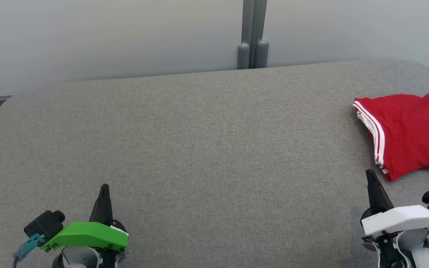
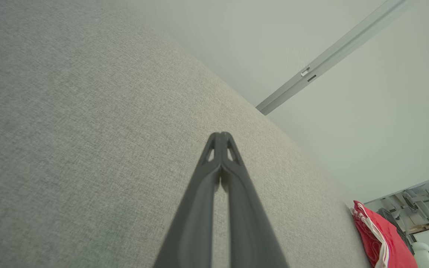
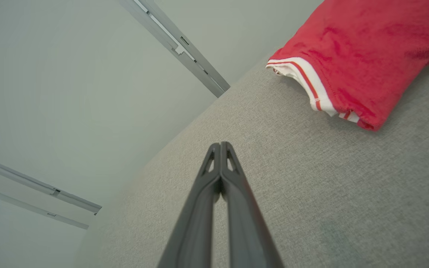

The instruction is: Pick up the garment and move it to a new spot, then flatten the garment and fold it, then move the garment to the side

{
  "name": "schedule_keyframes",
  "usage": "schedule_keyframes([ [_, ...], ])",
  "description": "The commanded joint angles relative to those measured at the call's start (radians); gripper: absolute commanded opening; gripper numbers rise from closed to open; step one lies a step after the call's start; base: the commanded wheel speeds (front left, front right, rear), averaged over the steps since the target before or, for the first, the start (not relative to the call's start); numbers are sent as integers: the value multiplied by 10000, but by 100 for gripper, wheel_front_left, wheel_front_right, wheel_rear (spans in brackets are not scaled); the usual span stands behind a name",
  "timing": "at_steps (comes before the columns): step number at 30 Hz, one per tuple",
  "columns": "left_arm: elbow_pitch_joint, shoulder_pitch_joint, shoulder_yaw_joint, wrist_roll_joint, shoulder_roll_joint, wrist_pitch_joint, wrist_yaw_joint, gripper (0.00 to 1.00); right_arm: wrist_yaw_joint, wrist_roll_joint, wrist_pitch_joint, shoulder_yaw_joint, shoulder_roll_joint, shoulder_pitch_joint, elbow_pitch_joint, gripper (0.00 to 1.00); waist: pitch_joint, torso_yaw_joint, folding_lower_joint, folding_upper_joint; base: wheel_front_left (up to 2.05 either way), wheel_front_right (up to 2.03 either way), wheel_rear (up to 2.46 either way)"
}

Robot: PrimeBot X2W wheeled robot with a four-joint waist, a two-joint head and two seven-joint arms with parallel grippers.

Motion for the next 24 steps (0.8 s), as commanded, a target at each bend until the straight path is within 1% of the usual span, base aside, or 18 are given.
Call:
schedule_keyframes([
  [1,-105,-302,105,-262,8,36,-87,0,2,321,64,-72,-54,-276,-78,0,0,-4,0,0,0,0,0],
  [24,82,-740,478,-2732,-106,657,-461,0,3,3040,763,-531,-75,-520,189,0,-4,-106,0,0,0,0,0],
])
